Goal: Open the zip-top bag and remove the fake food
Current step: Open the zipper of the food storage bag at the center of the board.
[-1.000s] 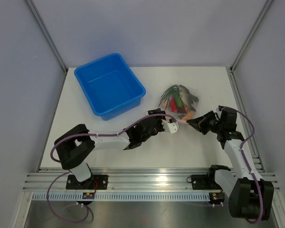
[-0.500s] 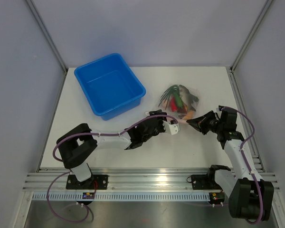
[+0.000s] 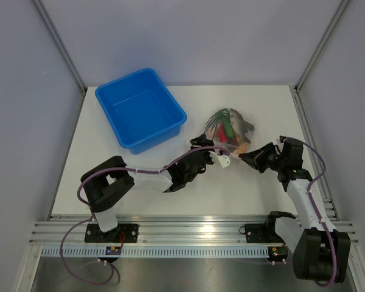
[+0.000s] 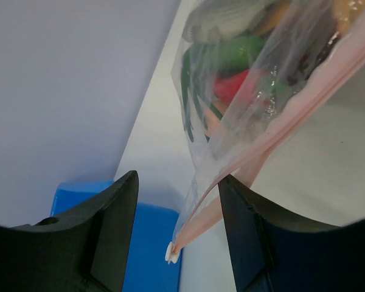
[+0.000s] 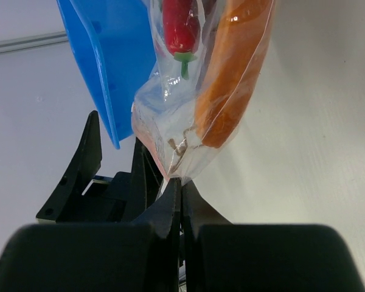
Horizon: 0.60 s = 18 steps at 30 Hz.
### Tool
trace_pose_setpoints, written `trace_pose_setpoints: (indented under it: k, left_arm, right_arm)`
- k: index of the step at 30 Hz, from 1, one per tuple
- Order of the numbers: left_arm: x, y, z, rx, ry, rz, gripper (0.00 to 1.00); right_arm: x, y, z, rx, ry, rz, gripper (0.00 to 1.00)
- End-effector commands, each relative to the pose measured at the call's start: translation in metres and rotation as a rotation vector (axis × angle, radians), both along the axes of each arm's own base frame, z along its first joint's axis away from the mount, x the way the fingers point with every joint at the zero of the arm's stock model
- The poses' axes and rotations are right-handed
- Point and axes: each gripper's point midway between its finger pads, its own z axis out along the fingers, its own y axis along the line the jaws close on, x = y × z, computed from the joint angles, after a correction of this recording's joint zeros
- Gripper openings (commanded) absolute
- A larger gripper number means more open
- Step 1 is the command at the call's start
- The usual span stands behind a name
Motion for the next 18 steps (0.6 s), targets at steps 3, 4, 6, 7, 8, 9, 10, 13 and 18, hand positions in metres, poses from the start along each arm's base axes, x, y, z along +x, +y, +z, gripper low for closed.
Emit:
trace_pose_setpoints:
  k: [3, 4, 6, 7, 8, 9, 10, 13, 18]
  left_arm:
    - [0.002, 0.002, 0.049, -0.175, -0.08, 0.043, 0.58]
    - [0.001, 0.001, 0.047, -0.172, -0.074, 0.036, 0.58]
    - [-0.001, -0.003, 0.042, -0.15, -0.054, 0.006, 0.56]
    - [-0.001, -0.004, 0.04, -0.136, -0.046, -0.001, 0.53]
    - [-0.001, -0.007, 0.039, -0.125, -0.041, -0.009, 0.49]
    - [-0.001, -0.009, 0.035, -0.113, -0.03, -0.013, 0.46]
    - [-0.003, -0.011, 0.028, -0.086, -0.012, -0.031, 0.35]
    - [-0.004, -0.016, 0.021, -0.063, 0.01, -0.052, 0.22]
    - [-0.012, -0.02, 0.022, -0.091, 0.083, -0.086, 0.11]
  right_arm:
    - [0.002, 0.003, 0.012, 0.017, -0.06, 0.024, 0.0]
    - [0.001, 0.003, 0.011, 0.017, -0.058, 0.025, 0.0]
    - [0.002, 0.003, 0.011, 0.018, -0.058, 0.023, 0.0]
    - [0.001, 0.003, 0.011, 0.019, -0.056, 0.023, 0.0]
    - [0.001, 0.003, 0.011, 0.018, -0.059, 0.025, 0.0]
    - [0.001, 0.003, 0.011, 0.02, -0.059, 0.025, 0.0]
    - [0.001, 0.003, 0.011, 0.02, -0.059, 0.025, 0.0]
    - [0.002, 0.003, 0.01, 0.02, -0.056, 0.025, 0.0]
    - [0.001, 0.003, 0.011, 0.017, -0.058, 0.024, 0.0]
